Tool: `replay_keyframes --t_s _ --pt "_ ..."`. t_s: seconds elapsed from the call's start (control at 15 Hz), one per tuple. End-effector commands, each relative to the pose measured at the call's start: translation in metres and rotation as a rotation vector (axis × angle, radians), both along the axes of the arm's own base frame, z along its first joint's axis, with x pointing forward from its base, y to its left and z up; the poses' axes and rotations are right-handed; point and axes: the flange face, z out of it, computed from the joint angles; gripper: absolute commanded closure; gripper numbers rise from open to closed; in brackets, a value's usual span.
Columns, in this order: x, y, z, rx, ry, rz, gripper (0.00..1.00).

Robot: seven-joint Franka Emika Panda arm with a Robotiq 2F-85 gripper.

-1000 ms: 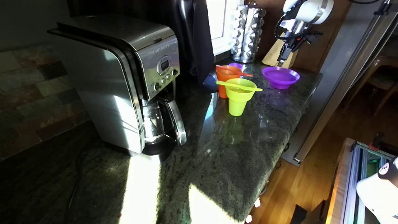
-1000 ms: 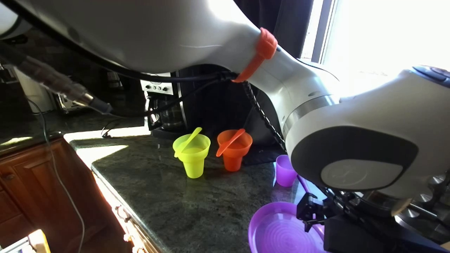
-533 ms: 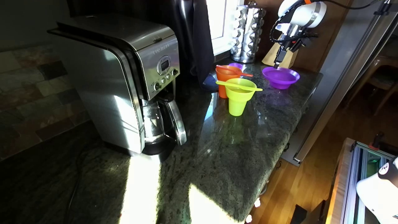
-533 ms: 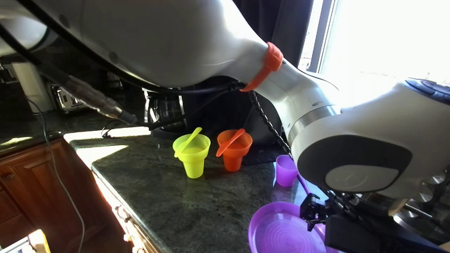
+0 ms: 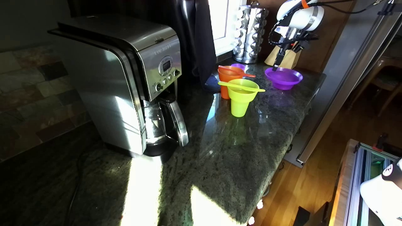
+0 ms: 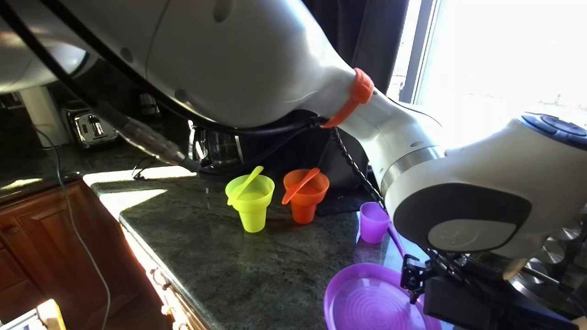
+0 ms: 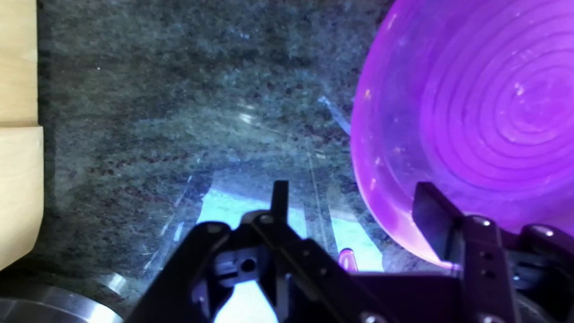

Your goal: Unstack the purple items.

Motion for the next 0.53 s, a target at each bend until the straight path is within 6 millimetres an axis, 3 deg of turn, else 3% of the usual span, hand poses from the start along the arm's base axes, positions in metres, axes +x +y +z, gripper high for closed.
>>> replay_keyframes --t_s 0.0,0.33,0.47 --pt "0.0085 -0.0012 -0.005 -0.001 0.008 -0.01 0.58" --pt "0.0117 0.0007 -0.0014 0.01 0.005 -0.005 0.95" --pt "0.0126 0.002 0.0003 0.015 0.004 0.002 1.0"
